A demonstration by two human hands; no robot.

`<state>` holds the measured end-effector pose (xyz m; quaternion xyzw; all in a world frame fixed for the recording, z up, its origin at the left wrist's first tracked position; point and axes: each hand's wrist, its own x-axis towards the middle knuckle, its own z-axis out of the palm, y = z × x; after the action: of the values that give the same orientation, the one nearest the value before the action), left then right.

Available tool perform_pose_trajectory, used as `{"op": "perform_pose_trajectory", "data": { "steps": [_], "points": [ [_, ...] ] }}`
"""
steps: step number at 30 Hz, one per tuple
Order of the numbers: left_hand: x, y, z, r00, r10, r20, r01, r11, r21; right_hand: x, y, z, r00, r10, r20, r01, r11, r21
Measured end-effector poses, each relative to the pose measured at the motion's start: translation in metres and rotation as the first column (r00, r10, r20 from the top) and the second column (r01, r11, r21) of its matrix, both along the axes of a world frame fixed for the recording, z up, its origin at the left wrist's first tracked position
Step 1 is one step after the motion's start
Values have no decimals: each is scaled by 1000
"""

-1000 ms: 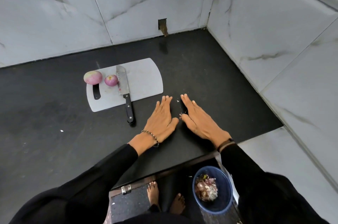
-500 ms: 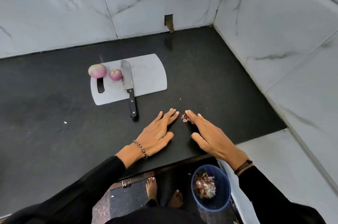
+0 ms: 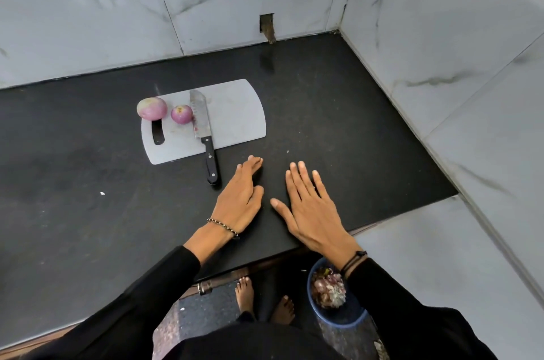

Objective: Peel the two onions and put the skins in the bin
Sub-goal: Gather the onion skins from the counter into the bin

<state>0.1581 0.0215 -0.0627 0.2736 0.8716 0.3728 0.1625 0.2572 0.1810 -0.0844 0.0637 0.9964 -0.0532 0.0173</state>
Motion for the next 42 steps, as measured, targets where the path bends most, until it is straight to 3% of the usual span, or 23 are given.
{"op": "perform_pose_trajectory", "data": {
  "steps": [8, 16, 20, 25, 29, 36, 42],
  "points": [
    [-5, 9, 6, 999, 34, -24, -34, 999, 6, -48, -23, 6, 997, 75, 13, -75, 997, -25],
    [-5, 13, 15, 998, 42, -46, -45, 998, -47, -58, -17, -1, 950, -312, -1, 311, 949, -43],
    [-2, 11, 13, 1000, 27, -10, -28, 996, -83, -23, -15, -1, 934, -355, 27, 355, 935, 11],
    [1, 11, 14, 1000, 27, -11, -28, 996, -84, 21, -15, -3, 920, -372, -127, 375, 927, 6],
    [1, 11, 16, 998, 46, -36, -49, 996, -81, 38, -20, -4, 874, -478, -88, 482, 876, 29],
    [1, 6, 14, 997, 51, -57, -57, 993, -106, 22, -33, -10, 897, -432, -91, 433, 901, -8],
    [7, 6, 13, 998, 49, -50, -53, 995, -79, 3, -15, -7, 959, -276, -65, 264, 952, -154]
  ]
}}
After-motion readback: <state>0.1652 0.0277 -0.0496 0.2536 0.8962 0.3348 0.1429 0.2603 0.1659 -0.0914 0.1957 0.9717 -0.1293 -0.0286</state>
